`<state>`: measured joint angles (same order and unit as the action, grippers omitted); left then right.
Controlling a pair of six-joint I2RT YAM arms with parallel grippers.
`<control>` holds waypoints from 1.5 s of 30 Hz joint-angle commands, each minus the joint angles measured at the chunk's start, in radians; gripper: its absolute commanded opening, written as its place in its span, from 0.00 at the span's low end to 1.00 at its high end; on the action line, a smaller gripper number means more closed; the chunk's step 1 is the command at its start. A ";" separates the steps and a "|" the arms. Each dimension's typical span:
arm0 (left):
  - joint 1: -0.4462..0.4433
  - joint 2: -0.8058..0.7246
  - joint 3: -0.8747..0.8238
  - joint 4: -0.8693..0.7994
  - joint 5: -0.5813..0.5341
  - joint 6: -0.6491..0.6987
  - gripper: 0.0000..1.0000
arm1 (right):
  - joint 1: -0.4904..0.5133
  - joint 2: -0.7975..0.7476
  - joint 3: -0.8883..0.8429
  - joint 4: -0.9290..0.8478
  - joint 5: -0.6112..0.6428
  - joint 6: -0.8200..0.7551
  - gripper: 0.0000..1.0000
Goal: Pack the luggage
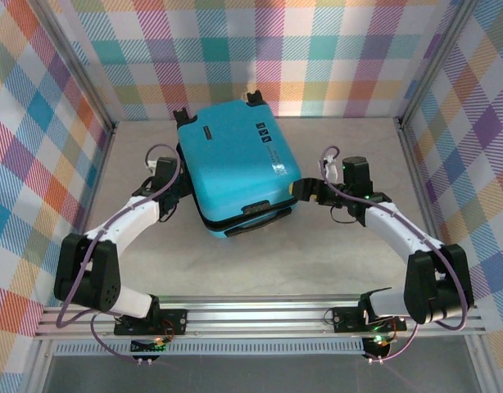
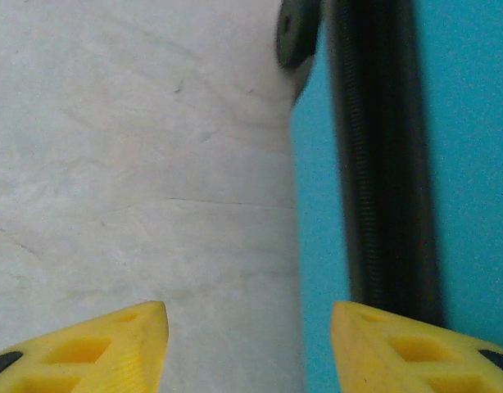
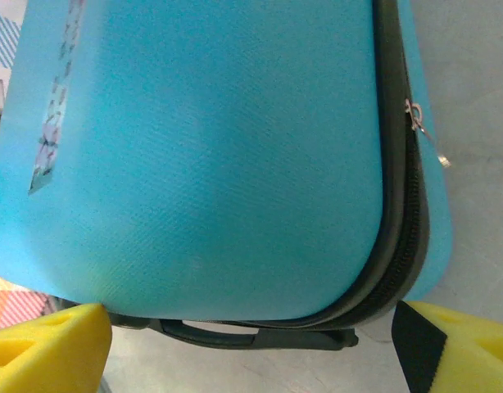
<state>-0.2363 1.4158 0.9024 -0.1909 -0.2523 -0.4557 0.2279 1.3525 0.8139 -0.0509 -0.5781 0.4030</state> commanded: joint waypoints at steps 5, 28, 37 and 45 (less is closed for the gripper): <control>-0.010 -0.087 0.017 -0.046 0.124 -0.028 0.55 | -0.012 0.104 0.060 0.040 -0.016 -0.014 0.88; -0.011 -0.114 0.173 -0.131 0.305 -0.031 0.64 | -0.035 0.209 0.338 -0.060 -0.007 -0.090 0.99; -0.012 -0.097 0.174 -0.111 0.444 -0.055 0.67 | -0.036 0.347 0.477 -0.128 -0.064 -0.139 1.00; -0.023 -0.105 0.139 -0.023 0.534 -0.072 0.71 | -0.036 0.360 0.461 -0.102 -0.122 -0.144 0.99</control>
<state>-0.2398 1.3247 1.0500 -0.3008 0.1738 -0.5121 0.1883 1.7050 1.2644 -0.1516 -0.6388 0.2787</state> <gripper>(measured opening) 0.705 0.993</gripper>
